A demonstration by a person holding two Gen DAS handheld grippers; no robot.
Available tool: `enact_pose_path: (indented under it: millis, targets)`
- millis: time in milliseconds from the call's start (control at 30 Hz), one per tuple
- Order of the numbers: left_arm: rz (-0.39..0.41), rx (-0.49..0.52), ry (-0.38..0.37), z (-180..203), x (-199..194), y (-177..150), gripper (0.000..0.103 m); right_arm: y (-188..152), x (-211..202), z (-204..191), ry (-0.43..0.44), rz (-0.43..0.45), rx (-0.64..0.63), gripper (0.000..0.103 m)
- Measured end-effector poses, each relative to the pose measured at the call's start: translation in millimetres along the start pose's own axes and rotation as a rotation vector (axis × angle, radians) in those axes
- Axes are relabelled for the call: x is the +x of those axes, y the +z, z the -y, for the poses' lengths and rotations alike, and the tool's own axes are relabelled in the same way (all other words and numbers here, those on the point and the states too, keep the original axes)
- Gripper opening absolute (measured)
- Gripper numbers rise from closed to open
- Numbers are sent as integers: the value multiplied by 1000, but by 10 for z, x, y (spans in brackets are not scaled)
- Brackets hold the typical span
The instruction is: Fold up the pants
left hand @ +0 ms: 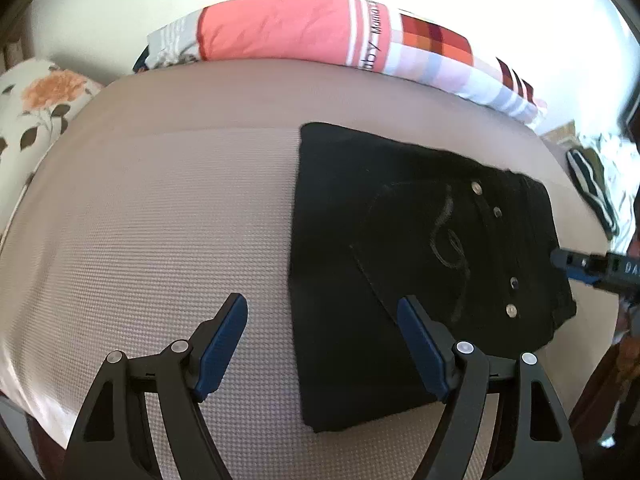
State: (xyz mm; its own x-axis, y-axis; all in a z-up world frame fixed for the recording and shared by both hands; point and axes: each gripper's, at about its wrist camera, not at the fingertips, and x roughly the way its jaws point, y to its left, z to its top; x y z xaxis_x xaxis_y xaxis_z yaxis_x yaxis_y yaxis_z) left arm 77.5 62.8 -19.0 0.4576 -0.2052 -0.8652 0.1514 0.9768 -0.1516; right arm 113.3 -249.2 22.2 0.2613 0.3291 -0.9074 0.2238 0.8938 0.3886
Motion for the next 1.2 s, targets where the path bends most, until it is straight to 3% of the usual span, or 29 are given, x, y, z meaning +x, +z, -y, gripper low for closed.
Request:
enact_pose_path:
  millis: [133,333,600,767,867,967,1000,1200]
  targets:
    - [-24,-60,-22,-170,53,71,78,40,75,125,13,-14,16,48]
    - [-86,-127,-90,-352,203,143,78,78,221,294,102,-64,31,49]
    - [-187,-218,-280,-517,427,203,76,156,388,597,341,-131,88,49]
    - [-215,-244,-381,-573,511,273,76,219,469,658,432,-159,84,48]
    - [-233,-267,-452,-604,563,313,76,255,536,680,482,-184,68,41]
    - [-252,-271,-521,-591,629,327,67,281,629,706,537,-216,75,38]
    - [-256,-264,-523,-577,647,327,59,280,639,724,549,-224,74,37]
    - [-245,-268,-571,-575,724,387,59,325,687,669,574,-238,48,36]
